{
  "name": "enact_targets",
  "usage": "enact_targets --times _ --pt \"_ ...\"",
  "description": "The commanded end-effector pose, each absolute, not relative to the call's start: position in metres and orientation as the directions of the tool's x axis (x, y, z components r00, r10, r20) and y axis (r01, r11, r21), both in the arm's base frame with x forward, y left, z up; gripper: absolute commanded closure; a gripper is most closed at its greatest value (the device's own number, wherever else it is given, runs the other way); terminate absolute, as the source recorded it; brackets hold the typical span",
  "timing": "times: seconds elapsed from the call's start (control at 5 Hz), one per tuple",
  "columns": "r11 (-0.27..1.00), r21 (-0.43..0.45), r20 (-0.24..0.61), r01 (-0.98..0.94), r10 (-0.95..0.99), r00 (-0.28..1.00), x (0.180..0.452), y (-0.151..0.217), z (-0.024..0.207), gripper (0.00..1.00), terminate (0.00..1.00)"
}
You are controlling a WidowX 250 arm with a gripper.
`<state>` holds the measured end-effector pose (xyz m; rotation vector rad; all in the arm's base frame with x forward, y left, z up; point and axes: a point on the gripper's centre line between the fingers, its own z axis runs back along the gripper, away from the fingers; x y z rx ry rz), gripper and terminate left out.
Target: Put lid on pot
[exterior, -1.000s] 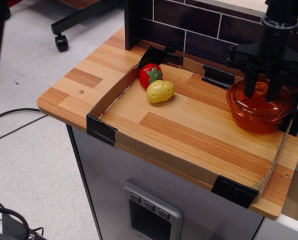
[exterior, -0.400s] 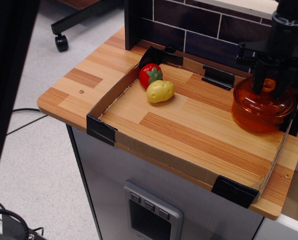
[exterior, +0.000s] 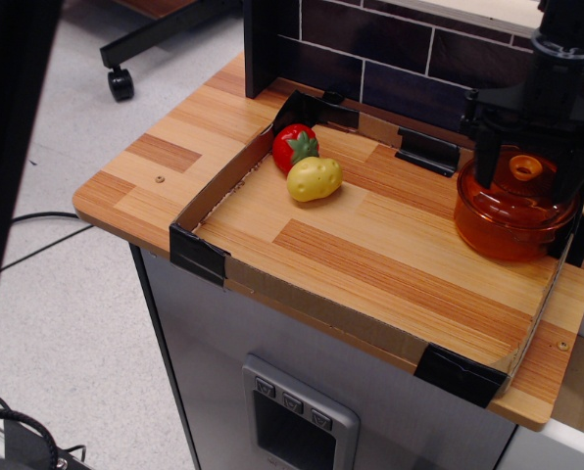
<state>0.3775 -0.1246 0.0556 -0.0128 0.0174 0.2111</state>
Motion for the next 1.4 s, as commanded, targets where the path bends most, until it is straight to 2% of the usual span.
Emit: enact_targets --times 0.0,0.2,0.4,0.6,1.2 --pt "0.979 -0.111 0.071 -0.169 0.177 0.982 0.377 -0.134 0.107 0.00 0.00" --pt "0.975 -0.158 0.083 -0.157 0.172 0.982 0.370 -0.132 0.126 0.00 0.00" --pt "0.976 -0.165 0.088 -0.145 0.162 0.983 0.359 -0.123 0.134 0.00 0.00" --pt "0.985 -0.139 0.073 -0.106 0.117 0.991 0.340 -0.109 0.135 0.00 0.00" --pt "0.985 -0.139 0.073 -0.106 0.117 0.991 0.340 -0.109 0.135 0.00 0.00"
